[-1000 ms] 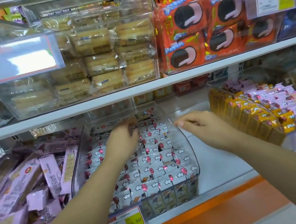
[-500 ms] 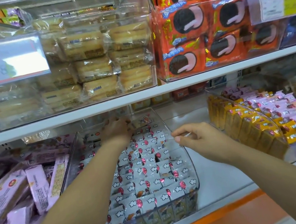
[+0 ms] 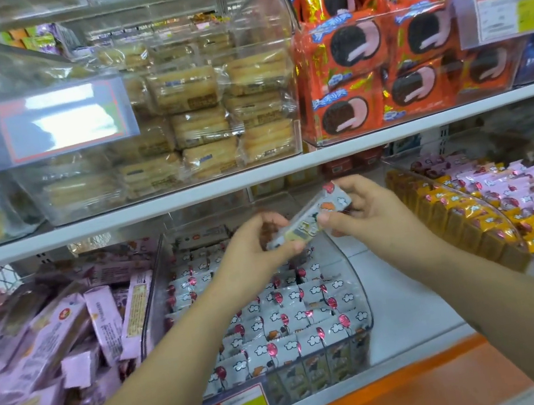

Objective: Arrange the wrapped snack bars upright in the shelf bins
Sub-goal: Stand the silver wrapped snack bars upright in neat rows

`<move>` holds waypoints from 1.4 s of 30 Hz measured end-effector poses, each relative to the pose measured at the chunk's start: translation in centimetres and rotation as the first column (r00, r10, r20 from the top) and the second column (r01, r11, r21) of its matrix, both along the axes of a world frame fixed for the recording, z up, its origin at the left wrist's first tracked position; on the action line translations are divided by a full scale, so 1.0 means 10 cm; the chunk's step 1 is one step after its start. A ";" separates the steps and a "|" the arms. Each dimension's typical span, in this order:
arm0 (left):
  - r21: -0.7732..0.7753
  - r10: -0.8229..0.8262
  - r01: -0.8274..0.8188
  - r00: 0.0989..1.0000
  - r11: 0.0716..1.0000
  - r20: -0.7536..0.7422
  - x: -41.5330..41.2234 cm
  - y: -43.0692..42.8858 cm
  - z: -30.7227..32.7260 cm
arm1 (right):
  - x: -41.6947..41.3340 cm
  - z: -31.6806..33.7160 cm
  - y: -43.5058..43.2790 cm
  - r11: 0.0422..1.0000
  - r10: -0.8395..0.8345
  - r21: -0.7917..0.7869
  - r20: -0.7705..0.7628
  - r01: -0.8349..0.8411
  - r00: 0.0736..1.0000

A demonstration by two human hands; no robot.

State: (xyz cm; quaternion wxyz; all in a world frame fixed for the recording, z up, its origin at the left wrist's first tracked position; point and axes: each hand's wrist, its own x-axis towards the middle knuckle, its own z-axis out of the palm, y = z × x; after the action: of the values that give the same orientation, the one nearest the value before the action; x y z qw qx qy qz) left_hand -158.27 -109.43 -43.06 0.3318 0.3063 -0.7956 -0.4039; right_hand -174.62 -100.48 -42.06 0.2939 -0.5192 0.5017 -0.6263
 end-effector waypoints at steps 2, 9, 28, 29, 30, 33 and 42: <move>0.007 -0.021 0.021 1.000 1.000 0.005 -0.04 0.01 -0.01 | 0.01 0.02 0.02 0.999 -0.030 -0.044 -0.009 0.030 1.000; -0.235 0.108 0.007 0.875 0.972 0.473 -0.10 -0.12 -0.19 | -0.07 0.00 0.06 0.969 -0.245 -0.124 -0.426 0.212 0.871; -0.243 0.075 0.043 0.886 0.969 0.457 -0.03 -0.09 -0.27 | -0.03 -0.21 -0.15 0.911 0.269 0.344 -0.914 0.228 0.304; -0.224 0.072 0.030 0.898 0.974 0.434 -0.02 -0.09 -0.26 | -0.02 -0.21 -0.15 0.897 0.300 0.377 -0.902 0.229 0.311; -0.214 0.082 0.009 0.907 0.977 0.414 0.00 -0.08 -0.26 | -0.03 -0.20 -0.15 0.888 0.321 0.399 -0.893 0.227 0.315; -0.253 0.198 -0.107 0.906 0.962 0.373 0.13 -0.14 -0.24 | -0.07 -0.23 -0.15 0.886 0.342 0.428 -0.862 0.178 0.374; -0.400 0.587 -0.444 0.710 0.802 0.389 0.41 -0.83 -0.26 | -0.11 -0.28 -0.14 0.967 -0.007 0.199 -0.606 0.161 0.795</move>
State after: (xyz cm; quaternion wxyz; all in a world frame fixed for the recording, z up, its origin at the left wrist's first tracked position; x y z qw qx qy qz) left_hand -154.19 -117.71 -45.67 0.2565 0.5611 -0.7823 -0.0859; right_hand -175.77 -101.85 -44.89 0.1520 -0.6284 0.6635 -0.3765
